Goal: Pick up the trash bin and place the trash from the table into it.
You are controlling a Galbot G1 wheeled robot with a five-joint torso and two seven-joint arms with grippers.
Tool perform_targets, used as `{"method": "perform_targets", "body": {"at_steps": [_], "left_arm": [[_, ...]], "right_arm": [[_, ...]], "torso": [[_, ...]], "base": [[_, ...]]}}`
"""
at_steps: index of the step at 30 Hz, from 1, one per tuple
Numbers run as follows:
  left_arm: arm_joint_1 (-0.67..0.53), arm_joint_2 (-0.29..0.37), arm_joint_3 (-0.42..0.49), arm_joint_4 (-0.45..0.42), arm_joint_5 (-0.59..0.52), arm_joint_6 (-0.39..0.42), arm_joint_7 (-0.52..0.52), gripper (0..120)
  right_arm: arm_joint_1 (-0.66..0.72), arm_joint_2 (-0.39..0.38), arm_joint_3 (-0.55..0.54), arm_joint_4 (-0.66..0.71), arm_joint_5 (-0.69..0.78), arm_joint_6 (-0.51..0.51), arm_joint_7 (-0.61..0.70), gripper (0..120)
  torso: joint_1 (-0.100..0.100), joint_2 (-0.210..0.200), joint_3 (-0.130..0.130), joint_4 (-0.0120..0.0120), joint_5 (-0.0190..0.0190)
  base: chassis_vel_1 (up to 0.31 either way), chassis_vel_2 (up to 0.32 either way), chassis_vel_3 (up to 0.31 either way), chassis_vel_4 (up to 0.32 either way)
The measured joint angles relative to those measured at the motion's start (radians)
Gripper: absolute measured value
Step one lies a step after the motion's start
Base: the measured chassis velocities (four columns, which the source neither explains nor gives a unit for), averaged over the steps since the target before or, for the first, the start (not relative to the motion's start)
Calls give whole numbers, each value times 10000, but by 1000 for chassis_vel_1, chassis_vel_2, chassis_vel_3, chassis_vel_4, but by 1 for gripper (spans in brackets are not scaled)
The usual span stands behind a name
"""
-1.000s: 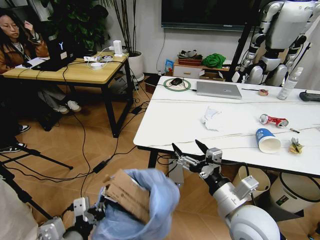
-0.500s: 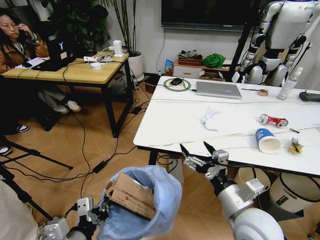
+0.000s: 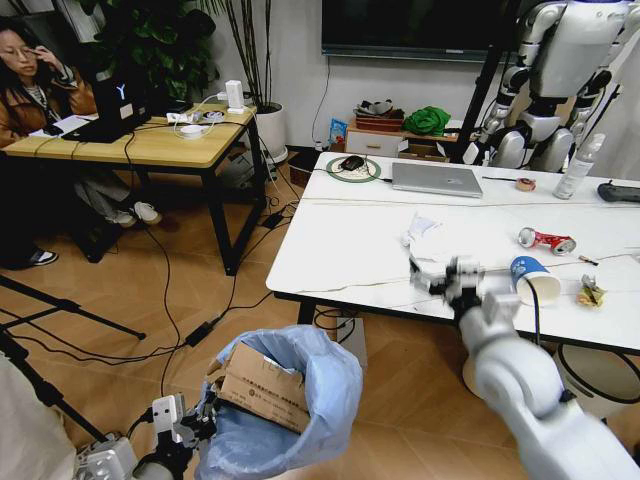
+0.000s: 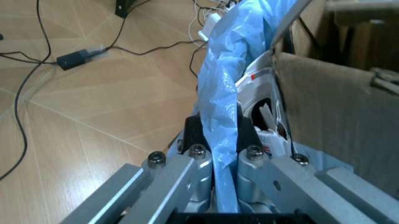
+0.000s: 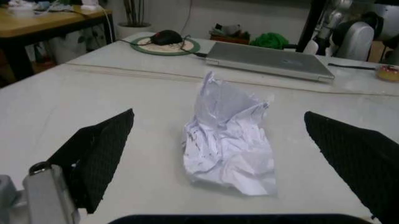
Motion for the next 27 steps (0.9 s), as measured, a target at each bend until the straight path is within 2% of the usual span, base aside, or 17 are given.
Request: {"method": "perform_targets", "body": {"at_steps": [4,8,19,22,27], "left_arm": [[44,-76,-119,-45,31,-14,64,0],[3,-72,-224,-50,-11,-14,68,0],[-54,-124,-340,22,-56,-14,69,0],[-66,-84,-397,23,-109,-11,66,0],[-126,-47,-403,71,-168,-5,44,0]], "right_arm": [[1372,259,-594,-1464,-42,-147,-69,100],[2060,541,-918,-2466,-158,-76,-156,100],[3340,1656,-1404,-4684,-614,117,-578,99],[3493,1765,-1412,-5105,-705,200,-790,94],[3429,1705,-1400,-5226,-789,320,-828,79]], "torso": [[0,-2,0,0,5],[0,-2,0,-6,5],[0,-2,-1,-1,3],[0,-2,-1,-1,3],[-1,-1,-1,-4,3]], "base": [[0,0,0,0],[0,0,0,0],[0,0,0,0],[0,0,0,0],[0,0,0,0]]}}
